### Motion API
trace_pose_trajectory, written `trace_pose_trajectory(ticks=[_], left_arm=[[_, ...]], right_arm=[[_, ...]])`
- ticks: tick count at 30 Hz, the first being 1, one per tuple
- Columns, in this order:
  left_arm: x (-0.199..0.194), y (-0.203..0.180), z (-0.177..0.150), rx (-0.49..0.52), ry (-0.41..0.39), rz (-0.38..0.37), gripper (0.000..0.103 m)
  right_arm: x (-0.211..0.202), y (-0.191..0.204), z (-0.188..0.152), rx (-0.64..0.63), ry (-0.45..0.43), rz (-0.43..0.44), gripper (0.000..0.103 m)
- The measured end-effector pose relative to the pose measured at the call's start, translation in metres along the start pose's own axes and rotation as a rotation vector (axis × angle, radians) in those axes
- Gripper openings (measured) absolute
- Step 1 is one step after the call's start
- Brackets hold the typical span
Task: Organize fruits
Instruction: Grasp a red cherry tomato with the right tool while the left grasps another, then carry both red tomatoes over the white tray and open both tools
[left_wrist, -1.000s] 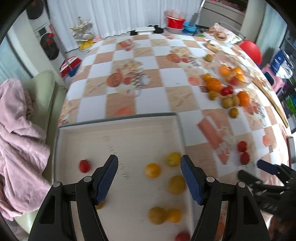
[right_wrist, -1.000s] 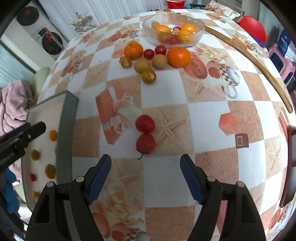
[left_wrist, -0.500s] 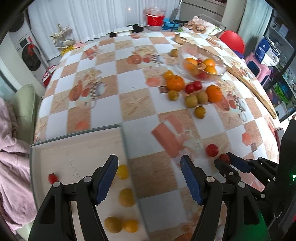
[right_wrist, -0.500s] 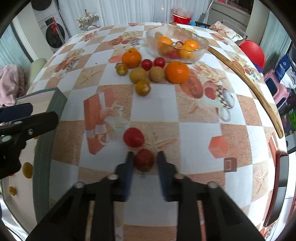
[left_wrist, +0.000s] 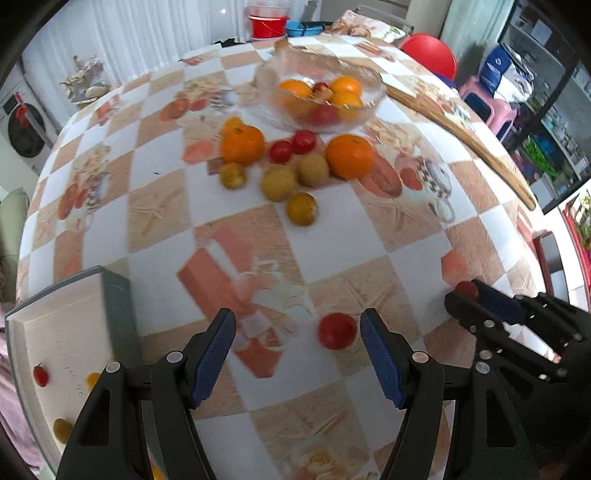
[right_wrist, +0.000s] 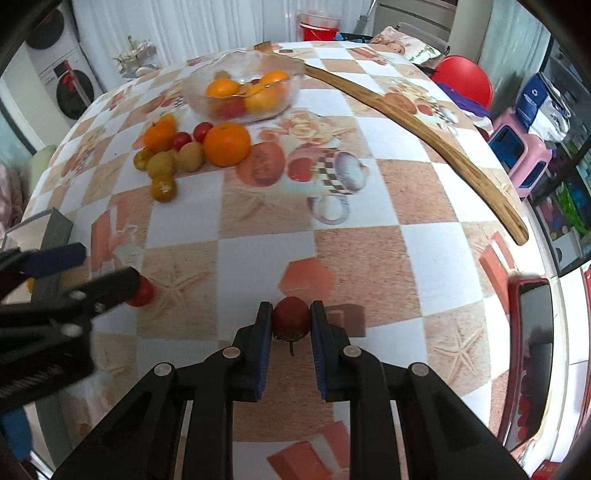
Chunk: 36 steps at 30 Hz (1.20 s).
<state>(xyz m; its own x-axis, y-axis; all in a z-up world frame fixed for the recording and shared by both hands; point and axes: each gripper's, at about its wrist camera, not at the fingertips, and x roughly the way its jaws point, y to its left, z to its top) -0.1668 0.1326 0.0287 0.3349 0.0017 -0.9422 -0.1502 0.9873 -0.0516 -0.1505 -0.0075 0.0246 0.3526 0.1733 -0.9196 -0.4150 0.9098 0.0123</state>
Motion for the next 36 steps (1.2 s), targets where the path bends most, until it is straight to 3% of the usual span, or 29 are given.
trace_pose_trajectory(ticks=[8,10,12,13,22,29,36], left_arm=[[0.010,-0.009,-0.009,0.015,-0.002,0.059,0.071],[0.009,-0.011,-0.008,0.013,-0.016,0.049,0.056],[0.008,-0.015,-0.007,0.025,-0.025,0.033,0.030],[0.007,-0.016,-0.006,0.028,-0.027,0.026,0.024],[-0.015,0.004,-0.011,-0.060,-0.064,-0.055,0.024],[-0.045,0.041,-0.024,-0.149,-0.101,-0.049,0.024],[-0.077,0.094,-0.058,-0.232,-0.124,0.013,0.024]], right_arm=[[0.002,-0.002,0.001,0.008,-0.008,0.020,0.022],[0.001,-0.003,0.000,0.008,-0.009,0.024,0.022],[0.001,-0.004,0.000,0.009,-0.008,0.029,0.022],[0.001,-0.004,0.000,0.010,-0.008,0.031,0.022],[-0.004,-0.013,0.000,0.061,0.014,0.122,0.022],[-0.017,0.006,0.008,0.032,0.010,0.149,0.022],[-0.032,0.053,0.017,-0.032,0.001,0.218,0.022]])
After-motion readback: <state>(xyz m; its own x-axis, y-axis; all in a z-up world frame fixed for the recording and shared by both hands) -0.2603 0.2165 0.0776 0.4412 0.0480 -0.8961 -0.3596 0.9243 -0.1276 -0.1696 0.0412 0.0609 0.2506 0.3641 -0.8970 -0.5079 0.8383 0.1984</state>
